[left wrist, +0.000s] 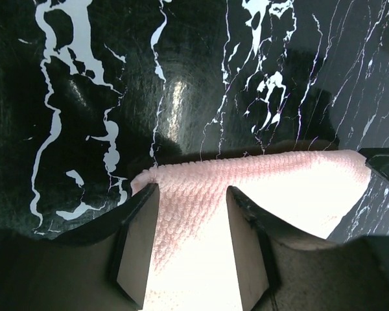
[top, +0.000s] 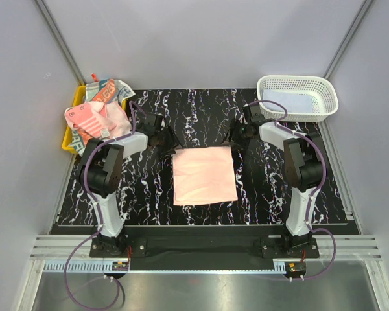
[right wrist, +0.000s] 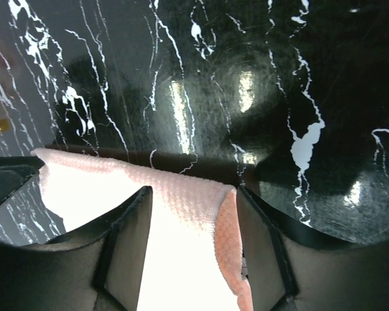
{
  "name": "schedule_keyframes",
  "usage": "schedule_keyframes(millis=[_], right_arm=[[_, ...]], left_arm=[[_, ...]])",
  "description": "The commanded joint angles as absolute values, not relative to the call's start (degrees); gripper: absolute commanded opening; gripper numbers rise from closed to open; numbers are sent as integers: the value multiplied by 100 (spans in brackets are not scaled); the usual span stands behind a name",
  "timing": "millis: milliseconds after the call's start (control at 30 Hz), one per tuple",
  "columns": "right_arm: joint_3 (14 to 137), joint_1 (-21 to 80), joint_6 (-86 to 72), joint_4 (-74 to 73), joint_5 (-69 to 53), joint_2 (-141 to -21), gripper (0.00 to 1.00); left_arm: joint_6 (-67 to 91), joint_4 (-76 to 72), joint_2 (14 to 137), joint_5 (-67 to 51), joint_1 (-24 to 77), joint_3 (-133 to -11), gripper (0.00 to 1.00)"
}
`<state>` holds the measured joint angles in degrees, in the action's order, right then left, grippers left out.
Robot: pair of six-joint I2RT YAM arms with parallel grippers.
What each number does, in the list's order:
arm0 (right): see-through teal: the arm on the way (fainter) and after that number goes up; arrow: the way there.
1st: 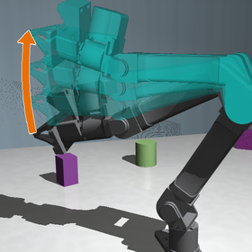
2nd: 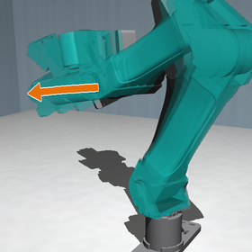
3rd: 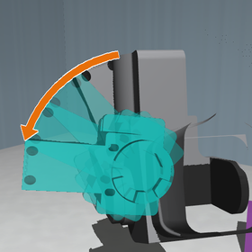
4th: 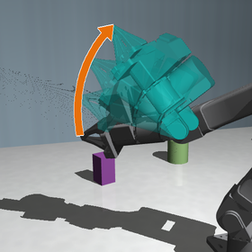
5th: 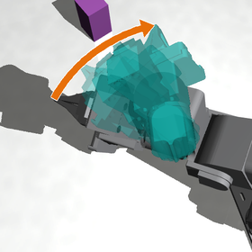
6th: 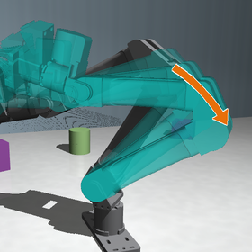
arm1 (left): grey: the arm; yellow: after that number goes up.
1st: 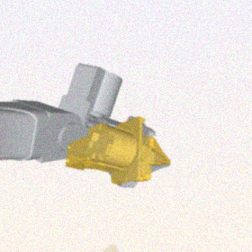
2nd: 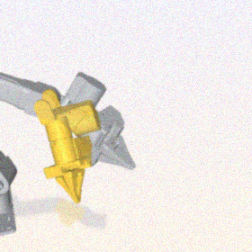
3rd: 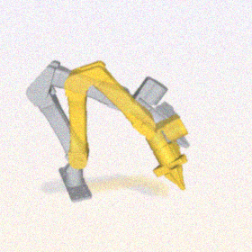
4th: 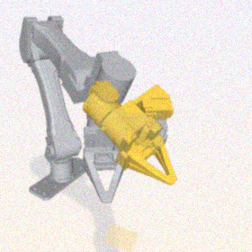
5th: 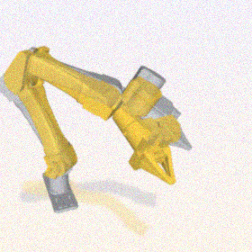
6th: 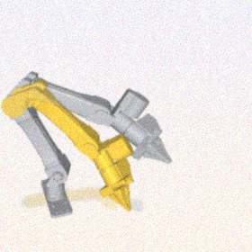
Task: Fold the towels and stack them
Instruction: Fold the towel
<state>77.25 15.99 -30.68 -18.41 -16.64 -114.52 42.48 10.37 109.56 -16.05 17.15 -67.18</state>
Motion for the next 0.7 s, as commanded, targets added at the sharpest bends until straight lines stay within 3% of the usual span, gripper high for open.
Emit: schedule_keyframes(millis=[0,400,667], right_arm=[[7831,1556,-3129,-1600,-1863,-11461,60],[7559,1556,-3111,-1503,-1881,-11277,61],[7532,1547,-3120,-1494,-1925,-11303,58]], left_arm=[[4140,1115,10854,-1565,1644,-7083,51],[3937,1459,10354,-1134,1600,-6742,64],[4052,1345,10669,-1344,1591,-6838,64]])
